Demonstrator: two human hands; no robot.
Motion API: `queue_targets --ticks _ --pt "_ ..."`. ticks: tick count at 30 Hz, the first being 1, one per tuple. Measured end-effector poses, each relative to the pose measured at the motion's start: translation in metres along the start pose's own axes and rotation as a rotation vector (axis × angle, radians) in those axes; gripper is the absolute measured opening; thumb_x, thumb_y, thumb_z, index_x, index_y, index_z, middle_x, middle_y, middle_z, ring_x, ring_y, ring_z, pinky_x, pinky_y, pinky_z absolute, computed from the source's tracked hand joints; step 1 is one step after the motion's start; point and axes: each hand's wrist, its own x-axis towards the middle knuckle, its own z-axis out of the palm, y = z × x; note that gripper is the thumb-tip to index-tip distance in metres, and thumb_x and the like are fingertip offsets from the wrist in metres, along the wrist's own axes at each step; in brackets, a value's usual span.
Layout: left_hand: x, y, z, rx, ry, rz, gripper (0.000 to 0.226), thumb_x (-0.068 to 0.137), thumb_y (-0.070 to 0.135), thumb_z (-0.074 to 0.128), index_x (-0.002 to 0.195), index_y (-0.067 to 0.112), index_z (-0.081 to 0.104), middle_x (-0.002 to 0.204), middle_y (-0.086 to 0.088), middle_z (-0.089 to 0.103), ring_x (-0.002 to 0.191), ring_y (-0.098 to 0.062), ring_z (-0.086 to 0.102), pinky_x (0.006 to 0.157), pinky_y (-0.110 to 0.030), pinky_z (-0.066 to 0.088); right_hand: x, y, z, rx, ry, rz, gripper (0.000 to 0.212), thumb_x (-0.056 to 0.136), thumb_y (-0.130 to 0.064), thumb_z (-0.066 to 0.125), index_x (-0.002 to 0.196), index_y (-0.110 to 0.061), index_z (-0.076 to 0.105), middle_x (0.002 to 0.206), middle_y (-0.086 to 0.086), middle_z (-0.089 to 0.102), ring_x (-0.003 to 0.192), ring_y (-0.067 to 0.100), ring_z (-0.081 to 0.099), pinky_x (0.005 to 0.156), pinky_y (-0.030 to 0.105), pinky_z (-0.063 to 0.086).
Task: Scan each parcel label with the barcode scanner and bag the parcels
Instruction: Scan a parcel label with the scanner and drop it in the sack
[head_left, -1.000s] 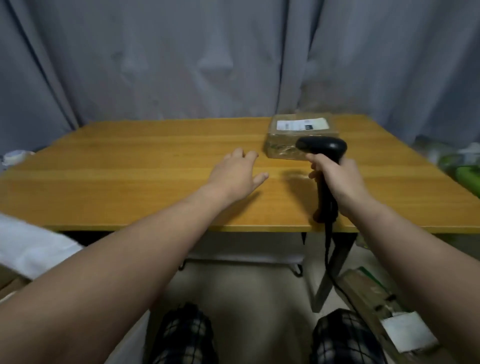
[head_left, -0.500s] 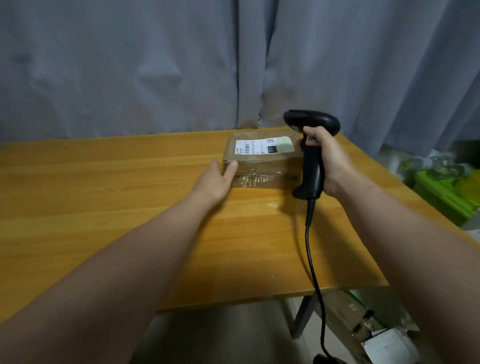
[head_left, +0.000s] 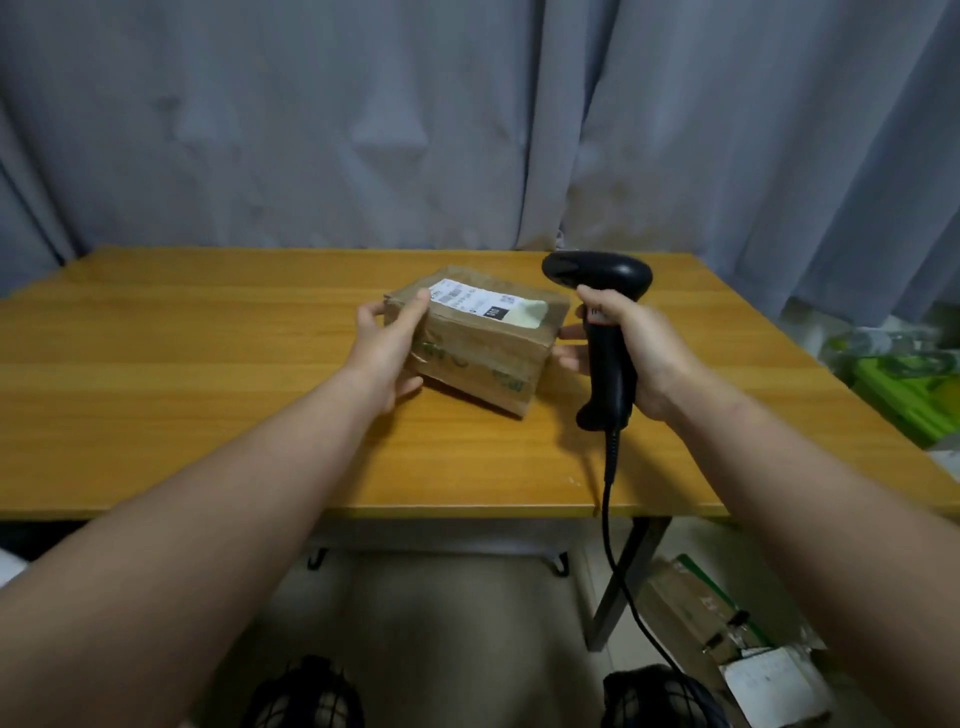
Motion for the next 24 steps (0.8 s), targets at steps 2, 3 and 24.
queue_targets --ticks 2,3,24 --pt "-0.014 0.004 -0.02 -0.002 0.041 0.029 0.058 0.071 0.055 0.073 0.115 0.044 0.036 0.131 -0.008 0.044 0.111 -0.032 0.054 0.053 -0.029 0.054 -0.022 0.01 0.01 0.026 -0.077 0.006 0.046 0.089 -0.032 0.067 0.122 -0.002 0.056 0.113 0.02 0.066 0.086 0.029 0.071 0.074 0.033 0.06" --pt "-0.02 0.005 -0.031 0.003 0.059 0.051 0.06 0.065 0.052 0.074 0.112 0.046 0.037 0.131 -0.009 0.044 0.111 -0.032 0.053 0.048 -0.028 0.052 -0.034 0.014 0.016 0.03 -0.123 0.009 0.042 0.09 -0.03 0.066 0.12 -0.002 0.057 0.111 0.02 0.066 0.085 0.03 0.07 0.073 0.033 0.06" --pt "-0.112 0.018 -0.088 0.263 -0.162 0.495 0.098 0.081 0.014 0.074 0.154 0.028 0.01 0.152 -0.005 0.033 0.137 -0.021 0.035 0.105 -0.035 0.039 -0.124 0.083 0.055 -0.184 0.048 -0.456 0.028 0.089 -0.011 0.065 0.064 -0.002 0.057 0.053 0.021 0.052 0.039 0.019 0.054 0.045 0.027 0.047"
